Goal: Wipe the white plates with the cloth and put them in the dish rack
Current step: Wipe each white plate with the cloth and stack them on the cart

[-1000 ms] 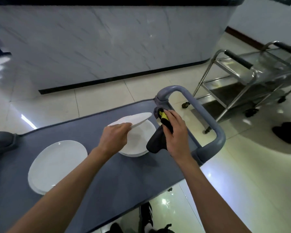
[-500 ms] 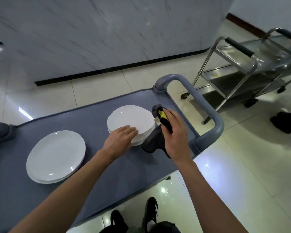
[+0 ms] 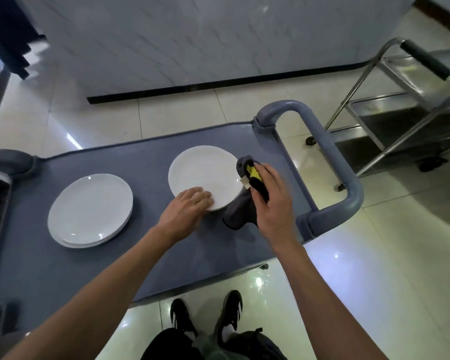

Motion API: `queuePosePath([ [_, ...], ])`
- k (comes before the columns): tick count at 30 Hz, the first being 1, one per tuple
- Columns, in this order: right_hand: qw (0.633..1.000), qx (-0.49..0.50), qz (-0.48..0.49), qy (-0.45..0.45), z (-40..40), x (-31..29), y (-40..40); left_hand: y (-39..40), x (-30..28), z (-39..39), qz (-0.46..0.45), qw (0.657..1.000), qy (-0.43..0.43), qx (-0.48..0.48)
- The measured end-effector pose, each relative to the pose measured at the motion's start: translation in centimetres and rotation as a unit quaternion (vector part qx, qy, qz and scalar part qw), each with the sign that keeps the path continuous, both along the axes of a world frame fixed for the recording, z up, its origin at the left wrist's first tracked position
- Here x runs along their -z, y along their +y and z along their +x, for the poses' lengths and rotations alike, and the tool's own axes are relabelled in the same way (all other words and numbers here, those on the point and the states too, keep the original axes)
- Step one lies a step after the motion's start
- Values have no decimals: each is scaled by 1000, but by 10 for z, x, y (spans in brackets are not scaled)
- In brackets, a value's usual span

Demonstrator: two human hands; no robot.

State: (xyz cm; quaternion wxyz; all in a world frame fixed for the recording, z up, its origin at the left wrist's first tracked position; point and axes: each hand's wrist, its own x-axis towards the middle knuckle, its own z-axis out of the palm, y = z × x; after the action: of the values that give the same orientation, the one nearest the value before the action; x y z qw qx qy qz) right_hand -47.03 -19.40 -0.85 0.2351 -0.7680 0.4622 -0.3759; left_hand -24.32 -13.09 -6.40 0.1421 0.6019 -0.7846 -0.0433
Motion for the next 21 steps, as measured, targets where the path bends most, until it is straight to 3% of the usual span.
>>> queuePosePath([
  [12,995,-101,4,-2,15,-11,-11,14,-10,-15,1,992,6,-127],
  [21,974,-226,-8,-9,91,-23,4,76,-20,27,-30,942,79,-325],
])
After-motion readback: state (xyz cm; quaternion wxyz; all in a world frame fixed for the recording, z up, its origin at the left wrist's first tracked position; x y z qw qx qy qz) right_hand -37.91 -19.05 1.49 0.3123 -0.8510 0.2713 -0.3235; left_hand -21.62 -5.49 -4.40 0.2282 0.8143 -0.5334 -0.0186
